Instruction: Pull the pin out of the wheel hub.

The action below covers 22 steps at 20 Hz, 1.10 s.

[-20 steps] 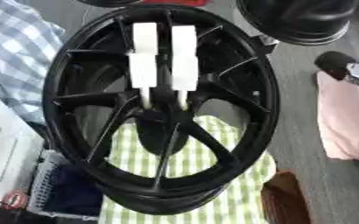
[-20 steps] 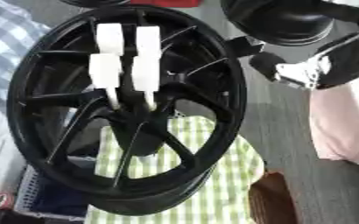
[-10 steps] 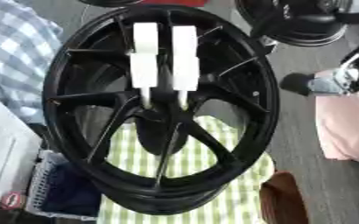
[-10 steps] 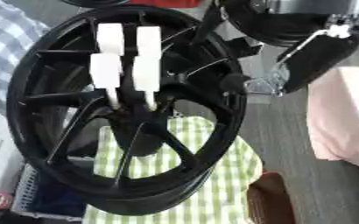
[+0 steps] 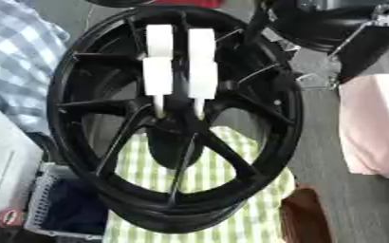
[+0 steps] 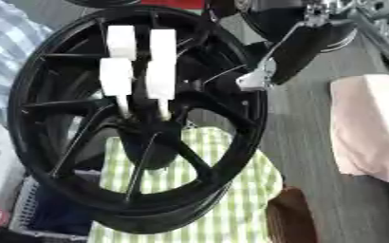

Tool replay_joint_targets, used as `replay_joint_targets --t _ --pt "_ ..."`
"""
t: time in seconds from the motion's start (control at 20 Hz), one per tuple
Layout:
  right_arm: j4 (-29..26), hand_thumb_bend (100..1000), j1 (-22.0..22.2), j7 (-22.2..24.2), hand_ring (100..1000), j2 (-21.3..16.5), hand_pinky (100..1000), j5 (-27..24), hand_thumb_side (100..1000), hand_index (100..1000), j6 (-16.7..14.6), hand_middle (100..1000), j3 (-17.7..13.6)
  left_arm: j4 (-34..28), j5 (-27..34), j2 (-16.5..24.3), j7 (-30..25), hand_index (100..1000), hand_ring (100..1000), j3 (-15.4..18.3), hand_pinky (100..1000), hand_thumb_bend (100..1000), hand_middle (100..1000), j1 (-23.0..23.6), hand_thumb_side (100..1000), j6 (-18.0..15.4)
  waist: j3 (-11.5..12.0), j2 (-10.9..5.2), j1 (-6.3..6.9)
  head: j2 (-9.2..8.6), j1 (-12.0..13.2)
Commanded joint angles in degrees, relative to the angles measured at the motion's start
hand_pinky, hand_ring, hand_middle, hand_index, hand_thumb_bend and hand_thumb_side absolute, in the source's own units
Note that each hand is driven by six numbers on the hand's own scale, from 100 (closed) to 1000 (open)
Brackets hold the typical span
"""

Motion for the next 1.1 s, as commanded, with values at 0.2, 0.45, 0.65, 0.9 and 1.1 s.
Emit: replay_joint_targets --t 0.2,0.45,0.65,0.9,1.1 --pt "5.40 296 -3.71 1.90 817 3.92 885 0.79 505 827 4.01 768 -3.23 -0.47 0.27 1.86 -0.25 784 649 0.06 718 100 626 -0.66 771 0.04 0.57 -1.08 0.01 0.32 -0.93" --pt "7.41 301 -4.48 0.61 817 5.32 886 0.73 501 827 4.87 767 -3.10 -0.48 0.30 1.89 -0.23 784 649 0.05 718 100 626 -0.80 771 0.09 0.76 -0.85 -0.07 0.32 -1.28" --pt "7.95 292 -4.61 0.28 817 5.60 888 0.83 503 826 4.75 767 -3.05 -0.49 0.30 1.89 -0.23 784 649 0.05 718 100 626 -0.83 771 0.10 0.79 -0.79 -0.08 0.32 -1.37" --pt "12.50 333 -6.71 -3.23 822 10.17 887 4.26 501 833 7.53 772 -2.66 -0.74 0.37 1.69 -0.49 784 648 -0.24 718 100 627 -1.61 773 0.14 1.57 0.73 -0.27 0.32 -6.86" --pt "14.87 335 -7.11 -4.61 826 12.11 888 6.95 511 837 7.31 775 -2.10 -0.75 0.46 1.48 -0.53 784 648 -0.28 718 100 627 -1.72 775 0.21 1.98 1.12 -0.35 0.32 -7.12"
